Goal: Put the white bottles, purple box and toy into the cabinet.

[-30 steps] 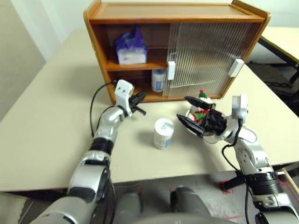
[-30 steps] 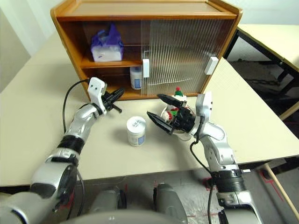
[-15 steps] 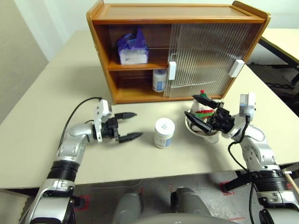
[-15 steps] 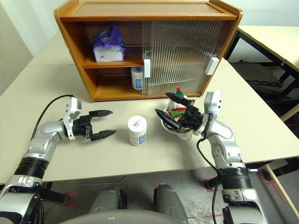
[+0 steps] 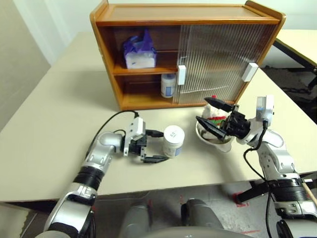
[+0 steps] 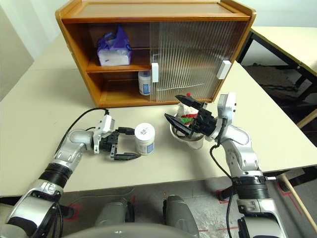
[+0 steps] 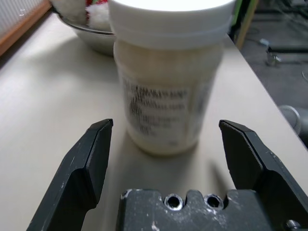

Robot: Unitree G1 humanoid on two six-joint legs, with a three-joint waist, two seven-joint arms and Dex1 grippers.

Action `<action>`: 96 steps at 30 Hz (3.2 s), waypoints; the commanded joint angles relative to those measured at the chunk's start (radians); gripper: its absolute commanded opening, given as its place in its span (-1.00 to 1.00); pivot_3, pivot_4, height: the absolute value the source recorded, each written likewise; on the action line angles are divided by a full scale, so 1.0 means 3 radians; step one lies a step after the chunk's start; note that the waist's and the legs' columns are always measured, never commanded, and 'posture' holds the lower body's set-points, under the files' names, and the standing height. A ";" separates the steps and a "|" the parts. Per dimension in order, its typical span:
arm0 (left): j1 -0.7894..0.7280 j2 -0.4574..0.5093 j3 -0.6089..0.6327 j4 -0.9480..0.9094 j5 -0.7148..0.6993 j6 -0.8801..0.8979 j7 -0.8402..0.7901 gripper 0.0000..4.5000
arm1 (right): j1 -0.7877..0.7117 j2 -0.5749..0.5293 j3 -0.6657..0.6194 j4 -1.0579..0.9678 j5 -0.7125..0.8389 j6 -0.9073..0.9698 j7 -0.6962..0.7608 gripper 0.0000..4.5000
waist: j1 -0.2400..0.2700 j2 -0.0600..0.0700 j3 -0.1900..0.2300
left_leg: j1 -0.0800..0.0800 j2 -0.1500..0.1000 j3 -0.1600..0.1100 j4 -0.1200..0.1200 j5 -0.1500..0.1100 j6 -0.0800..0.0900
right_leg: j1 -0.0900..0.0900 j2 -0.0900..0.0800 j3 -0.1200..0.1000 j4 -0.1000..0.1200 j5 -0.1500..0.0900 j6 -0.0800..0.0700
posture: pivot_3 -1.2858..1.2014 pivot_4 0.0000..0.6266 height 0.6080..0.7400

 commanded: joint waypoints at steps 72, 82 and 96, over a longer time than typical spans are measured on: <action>-0.1945 -0.0714 0.1135 0.2641 0.0524 0.0131 0.3857 0.99 | 0.0094 0.0031 -0.0002 -0.0152 -0.0014 0.0024 -0.0091 1.00 | -0.0009 -0.0001 0.0001 | -0.0018 -0.0007 -0.0004 -0.0006 -0.0015 -0.0005 | -0.0010 0.0007 0.0001 -0.0024 0.0017 0.0014 | 0.05 -1.00 1.00; -0.1460 -0.0731 0.1088 0.2076 0.0463 0.0074 0.3542 0.99 | 0.0055 0.0048 0.0017 -0.0177 -0.0011 0.0068 -0.0131 1.00 | 0.0001 0.0000 0.0001 | -0.0016 -0.0006 -0.0003 -0.0006 -0.0015 -0.0005 | -0.0010 0.0007 0.0002 -0.0022 0.0018 0.0013 | 0.07 -1.00 1.00; -0.0107 -0.0478 0.0393 -0.0773 0.0058 0.0640 0.1905 -0.14 | 0.0050 -0.0137 -0.0175 -0.0041 0.0056 0.0077 -0.0066 1.00 | 0.0025 0.0002 -0.0001 | -0.0008 -0.0008 -0.0002 -0.0005 -0.0014 -0.0005 | -0.0001 -0.0001 0.0004 -0.0016 0.0015 0.0009 | 0.08 -1.00 1.00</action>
